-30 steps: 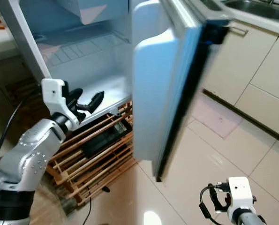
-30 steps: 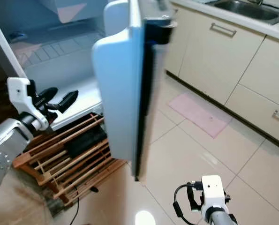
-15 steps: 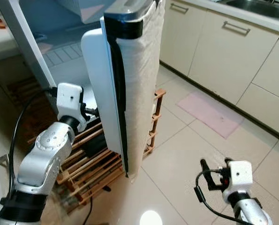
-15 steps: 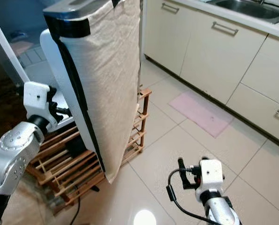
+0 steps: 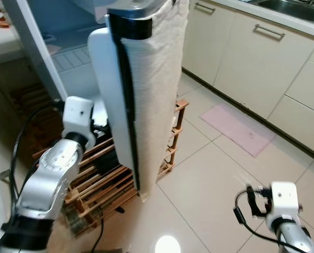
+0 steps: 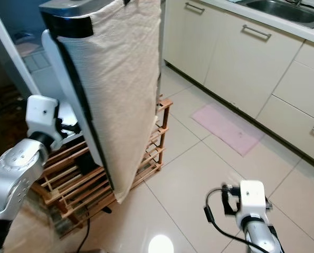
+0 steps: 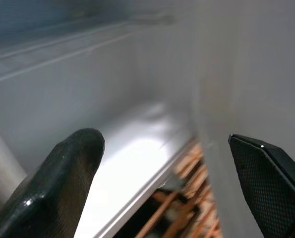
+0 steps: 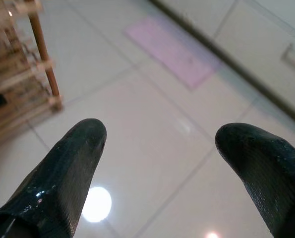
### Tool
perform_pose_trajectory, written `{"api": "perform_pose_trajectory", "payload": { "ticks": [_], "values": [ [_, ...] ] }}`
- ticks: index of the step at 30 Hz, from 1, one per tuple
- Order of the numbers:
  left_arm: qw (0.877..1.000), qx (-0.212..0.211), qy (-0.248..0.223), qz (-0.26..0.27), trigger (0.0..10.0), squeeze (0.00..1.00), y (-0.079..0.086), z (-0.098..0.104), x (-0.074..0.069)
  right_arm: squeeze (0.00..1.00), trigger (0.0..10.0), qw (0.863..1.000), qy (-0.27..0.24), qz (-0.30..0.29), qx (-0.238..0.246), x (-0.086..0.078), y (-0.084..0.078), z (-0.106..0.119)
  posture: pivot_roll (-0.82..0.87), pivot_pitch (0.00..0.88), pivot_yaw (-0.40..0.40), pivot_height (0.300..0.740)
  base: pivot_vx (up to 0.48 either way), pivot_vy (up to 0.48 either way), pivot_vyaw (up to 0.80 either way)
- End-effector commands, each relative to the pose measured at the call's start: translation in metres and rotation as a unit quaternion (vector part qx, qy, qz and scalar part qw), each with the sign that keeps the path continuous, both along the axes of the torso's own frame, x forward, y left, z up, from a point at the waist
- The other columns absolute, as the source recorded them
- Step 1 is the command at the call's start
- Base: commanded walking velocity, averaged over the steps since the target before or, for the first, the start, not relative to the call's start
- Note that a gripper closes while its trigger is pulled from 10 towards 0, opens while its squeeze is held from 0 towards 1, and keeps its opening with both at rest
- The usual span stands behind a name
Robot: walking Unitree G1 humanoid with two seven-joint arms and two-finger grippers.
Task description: Restocking fridge
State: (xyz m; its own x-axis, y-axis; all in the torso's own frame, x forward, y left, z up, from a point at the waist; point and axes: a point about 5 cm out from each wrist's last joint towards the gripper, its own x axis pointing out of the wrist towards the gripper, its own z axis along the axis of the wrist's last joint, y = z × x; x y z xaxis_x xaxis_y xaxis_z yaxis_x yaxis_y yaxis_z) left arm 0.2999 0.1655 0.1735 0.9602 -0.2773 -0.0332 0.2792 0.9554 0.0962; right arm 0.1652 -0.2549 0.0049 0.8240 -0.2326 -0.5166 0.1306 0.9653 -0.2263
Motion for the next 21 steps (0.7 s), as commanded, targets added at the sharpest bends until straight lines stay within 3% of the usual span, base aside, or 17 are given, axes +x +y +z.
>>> {"api": "perform_pose_trajectory", "payload": {
  "ticks": [1,3,4,5,6,9,14,16,18,19,20,21],
  "values": [
    [0.968,-0.097,-0.071,-0.219,10.0,0.0,-0.055,0.042,-0.024,0.0,10.0,0.999,0.031,-0.011,-0.011,-0.012,-0.004,-0.008,-0.05,0.023,-0.014,0.74,0.0,0.0,0.0],
    [0.918,-0.165,-0.091,-0.348,10.0,0.0,-0.07,0.06,-0.049,0.0,10.0,0.998,0.054,-0.017,-0.012,-0.022,-0.005,-0.016,-0.05,0.023,-0.012,0.74,0.0,0.0,0.0],
    [0.918,-0.165,-0.091,-0.348,10.0,0.0,-0.07,0.06,-0.049,0.0,10.0,0.998,0.054,-0.017,-0.012,-0.022,-0.005,-0.016,-0.05,0.023,-0.012,0.74,0.0,0.0,0.0],
    [0.906,-0.181,-0.091,-0.372,10.0,0.0,-0.069,0.063,-0.055,0.0,10.0,0.997,0.07,-0.025,-0.012,-0.03,-0.006,-0.023,-0.05,0.024,-0.011,0.74,0.0,0.0,0.0],
    [0.903,-0.186,-0.088,-0.376,10.0,0.0,-0.066,0.063,-0.056,0.0,10.0,0.996,0.083,-0.032,-0.012,-0.037,-0.006,-0.028,-0.05,0.023,-0.009,0.74,0.0,0.0,0.0],
    [0.914,-0.175,-0.083,-0.356,10.0,0.0,-0.056,0.058,-0.051,0.0,10.0,0.994,0.102,-0.047,-0.007,-0.048,-0.006,-0.037,-0.05,0.025,-0.009,0.74,0.0,0.0,0.0],
    [0.932,-0.156,-0.08,-0.318,10.0,0.0,-0.043,0.052,-0.042,0.0,10.0,0.992,0.113,-0.05,-0.004,-0.049,-0.004,-0.049,-0.06,0.019,-0.003,0.74,0.0,0.0,0.0],
    [0.945,-0.146,-0.071,-0.285,10.0,0.0,-0.036,0.047,-0.036,0.0,10.0,0.992,0.118,-0.053,-0.001,-0.04,-0.004,-0.059,-0.06,0.01,-0.002,0.74,0.0,0.0,0.0],
    [0.971,-0.106,-0.044,-0.21,10.0,0.0,-0.026,0.034,-0.022,0.0,10.0,0.993,0.104,-0.05,0.007,-0.023,0.006,-0.066,-0.05,0.004,-0.004,0.74,0.0,0.0,0.0],
    [0.971,-0.106,-0.044,-0.21,10.0,0.0,-0.026,0.034,-0.022,0.0,10.0,0.993,0.104,-0.05,0.007,-0.023,0.006,-0.066,-0.05,0.004,-0.004,0.74,0.0,0.0,0.0],
    [0.987,-0.064,-0.032,-0.141,10.0,0.0,-0.017,0.023,-0.011,0.0,10.0,0.997,0.07,-0.039,0.015,-0.005,0.024,-0.066,-0.05,0.0,-0.006,0.74,0.0,0.0,0.0],
    [0.991,-0.062,-0.021,-0.115,10.0,0.0,-0.013,0.018,-0.008,0.0,10.0,0.998,0.042,-0.03,0.022,0.006,0.035,-0.062,-0.05,0.0,-0.006,0.74,0.0,0.0,0.0]
  ]
}}
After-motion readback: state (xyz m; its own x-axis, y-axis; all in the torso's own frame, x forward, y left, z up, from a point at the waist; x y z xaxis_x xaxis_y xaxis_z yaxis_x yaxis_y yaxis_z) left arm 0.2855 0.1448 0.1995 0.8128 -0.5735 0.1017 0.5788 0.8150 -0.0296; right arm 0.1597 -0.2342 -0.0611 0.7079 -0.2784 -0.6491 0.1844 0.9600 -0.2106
